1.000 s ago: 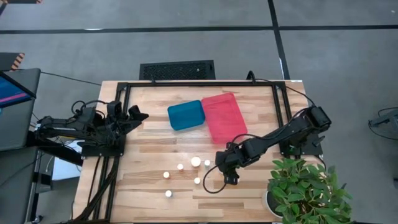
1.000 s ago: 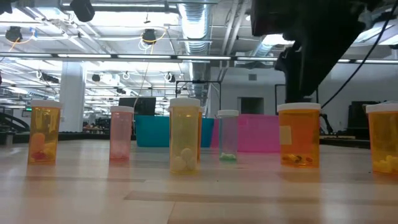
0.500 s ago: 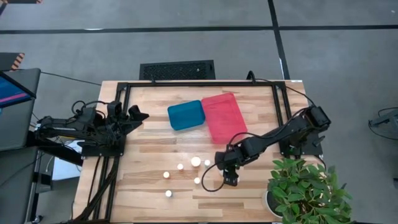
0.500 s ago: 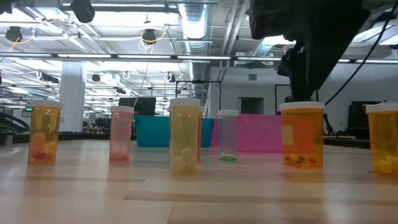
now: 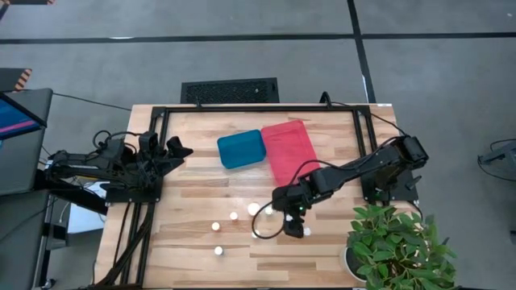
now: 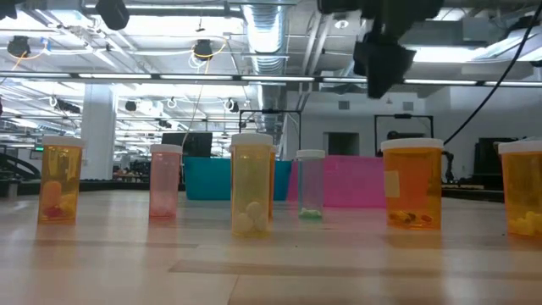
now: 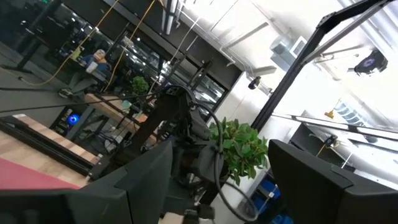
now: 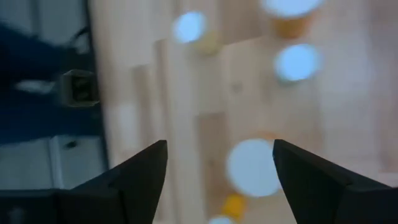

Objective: Pick and place medicine bottles into bin by pill shape (circle, oval)
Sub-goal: Put the right large orange pill bottle into the red bin

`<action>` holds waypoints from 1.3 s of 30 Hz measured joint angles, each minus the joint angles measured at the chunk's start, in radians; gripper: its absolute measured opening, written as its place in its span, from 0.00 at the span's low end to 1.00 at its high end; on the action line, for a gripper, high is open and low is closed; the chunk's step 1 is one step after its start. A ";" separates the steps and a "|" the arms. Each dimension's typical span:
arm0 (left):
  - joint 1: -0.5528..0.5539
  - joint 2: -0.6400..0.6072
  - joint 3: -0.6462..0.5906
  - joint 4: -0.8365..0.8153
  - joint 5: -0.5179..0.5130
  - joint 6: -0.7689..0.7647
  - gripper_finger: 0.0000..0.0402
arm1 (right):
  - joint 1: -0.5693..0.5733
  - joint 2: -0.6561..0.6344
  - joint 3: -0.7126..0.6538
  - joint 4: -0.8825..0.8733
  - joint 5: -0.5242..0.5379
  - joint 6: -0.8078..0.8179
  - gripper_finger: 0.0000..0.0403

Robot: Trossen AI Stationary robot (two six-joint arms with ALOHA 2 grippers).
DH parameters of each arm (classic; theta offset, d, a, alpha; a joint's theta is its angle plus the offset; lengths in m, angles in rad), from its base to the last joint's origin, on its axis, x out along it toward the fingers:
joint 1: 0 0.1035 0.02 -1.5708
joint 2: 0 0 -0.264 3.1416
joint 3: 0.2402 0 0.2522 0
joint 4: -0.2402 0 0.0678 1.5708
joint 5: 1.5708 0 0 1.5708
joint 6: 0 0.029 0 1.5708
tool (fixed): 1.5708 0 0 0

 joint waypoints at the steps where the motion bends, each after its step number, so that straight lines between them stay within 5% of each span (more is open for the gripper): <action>1: 0.000 0.000 0.000 0.000 0.004 0.001 0.65 | 0.001 0.000 0.000 0.012 -0.030 -0.001 0.79; 12: 0.000 0.000 0.000 0.000 0.005 0.018 0.65 | -0.010 0.000 0.000 0.035 -0.126 0.045 0.83; 29: 0.000 0.000 0.000 -0.026 -0.022 0.025 0.65 | 0.097 0.023 0.000 -0.100 0.329 -0.065 0.81; 39: 0.000 0.000 0.000 -0.032 -0.023 0.025 0.65 | 0.105 0.023 -0.040 -0.073 0.321 -0.048 0.81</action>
